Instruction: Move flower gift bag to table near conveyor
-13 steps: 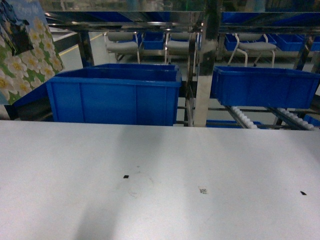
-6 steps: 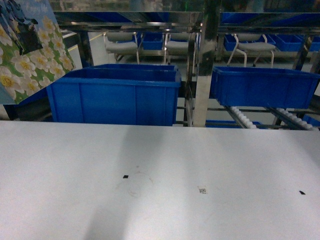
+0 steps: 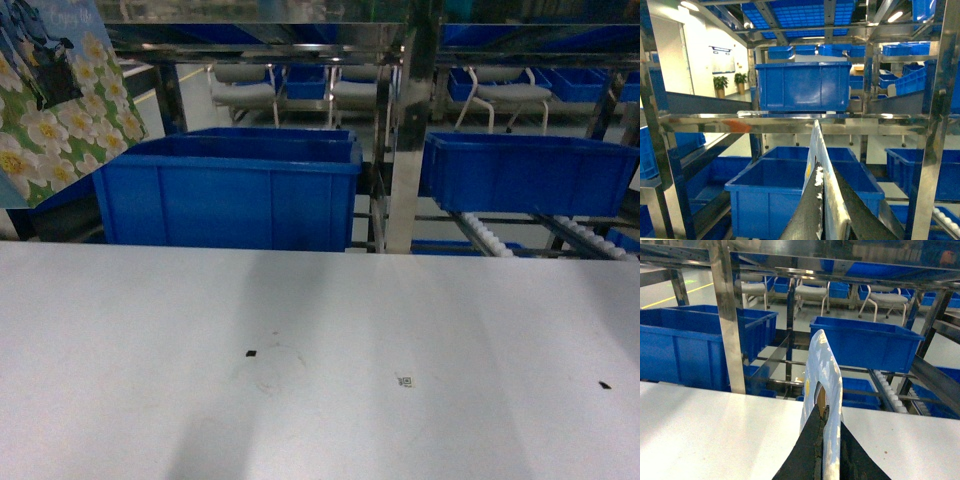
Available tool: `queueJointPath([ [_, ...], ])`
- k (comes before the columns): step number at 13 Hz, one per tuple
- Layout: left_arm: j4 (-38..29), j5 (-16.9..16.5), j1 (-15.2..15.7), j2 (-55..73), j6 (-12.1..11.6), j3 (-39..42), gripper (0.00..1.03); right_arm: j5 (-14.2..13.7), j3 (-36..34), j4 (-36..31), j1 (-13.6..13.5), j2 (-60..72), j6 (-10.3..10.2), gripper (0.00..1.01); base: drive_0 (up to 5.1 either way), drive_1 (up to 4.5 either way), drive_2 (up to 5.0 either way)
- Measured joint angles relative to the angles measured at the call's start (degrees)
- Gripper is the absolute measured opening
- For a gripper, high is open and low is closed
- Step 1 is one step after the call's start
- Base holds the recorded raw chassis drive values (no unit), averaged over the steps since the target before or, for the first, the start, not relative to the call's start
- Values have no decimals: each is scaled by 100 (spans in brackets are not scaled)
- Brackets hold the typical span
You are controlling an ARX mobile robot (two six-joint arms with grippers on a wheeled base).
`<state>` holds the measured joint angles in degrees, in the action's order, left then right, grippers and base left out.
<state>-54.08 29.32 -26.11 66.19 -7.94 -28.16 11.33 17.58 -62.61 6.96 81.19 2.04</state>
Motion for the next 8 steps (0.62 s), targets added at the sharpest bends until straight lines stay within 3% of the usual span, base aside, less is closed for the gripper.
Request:
queueJointPath([
  [4,-2,-2,0,0,0,0,2,-496,138,-1095,-509,1512,-382,2,0,0,0],
  [8,-2,-2,0,0,0,0,2,-793,219,-1071,-507,2535,-527,2,0,0,0],
])
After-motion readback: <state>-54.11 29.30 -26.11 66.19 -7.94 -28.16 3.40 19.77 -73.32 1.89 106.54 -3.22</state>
